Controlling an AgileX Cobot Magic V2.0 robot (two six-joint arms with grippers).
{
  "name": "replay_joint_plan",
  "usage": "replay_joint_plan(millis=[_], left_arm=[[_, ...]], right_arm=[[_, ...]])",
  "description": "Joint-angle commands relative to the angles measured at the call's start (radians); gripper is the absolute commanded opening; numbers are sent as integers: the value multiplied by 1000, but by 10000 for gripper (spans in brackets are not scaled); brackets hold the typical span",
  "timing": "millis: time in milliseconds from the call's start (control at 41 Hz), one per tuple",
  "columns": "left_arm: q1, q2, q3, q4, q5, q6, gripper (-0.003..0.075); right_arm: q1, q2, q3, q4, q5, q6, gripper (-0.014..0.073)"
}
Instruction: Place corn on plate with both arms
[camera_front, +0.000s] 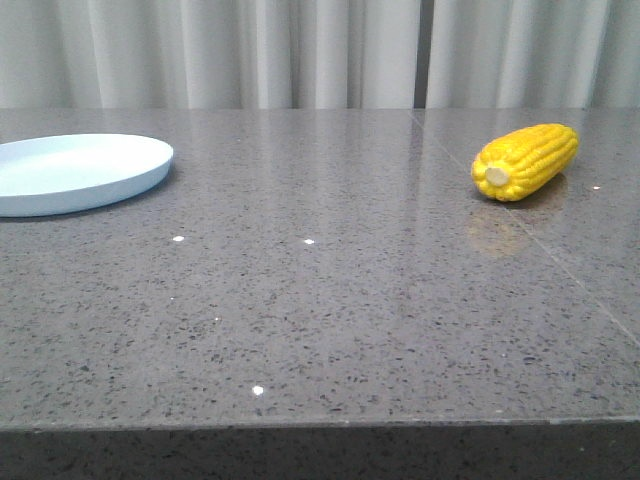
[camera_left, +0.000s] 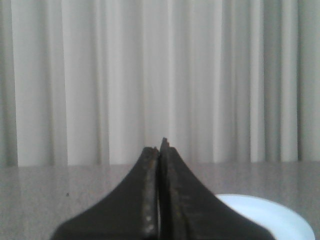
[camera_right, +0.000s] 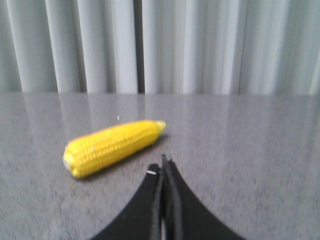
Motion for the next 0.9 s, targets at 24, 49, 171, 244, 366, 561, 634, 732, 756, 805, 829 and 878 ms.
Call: replay_joint_plan(millis=[24, 49, 171, 244, 366, 561, 634, 732, 756, 805, 829, 878], left_arm=[[-8, 6, -185, -4, 36, -11, -20], [-8, 16, -225, -4, 62, -11, -20], [-8, 112, -395, 23, 225, -9, -20], [-8, 184, -497, 33, 322, -9, -20], [-8, 301, -615, 33, 498, -6, -20], [-8, 426, -640, 33, 619, -6, -20], [-8, 458, -640, 33, 642, -6, -20], [-8, 487, -640, 33, 644, -6, -20], [-8, 494, -640, 26, 645, -6, -20], [-8, 507, -640, 26, 641, -6, -20], [-8, 513, -640, 26, 643, -6, -20], [-8, 524, -640, 26, 651, -6, -20]], right_arm=[[-6, 11, -167, -13, 33, -10, -67], [-6, 26, -191, -14, 52, -10, -67], [-6, 124, -336, -14, 147, -10, -67], [-6, 202, -420, -14, 215, -10, -67], [-6, 323, -555, -14, 357, -10, -67], [-6, 469, -605, -16, 460, -10, -67], [-6, 515, -605, -16, 463, -10, -67], [-6, 563, -605, -16, 459, -10, -67], [-6, 575, -605, -16, 459, -10, -67], [-6, 593, -605, -16, 461, -10, -67], [-6, 599, -605, -16, 465, -10, -67], [-6, 615, -605, -16, 469, -10, -67]])
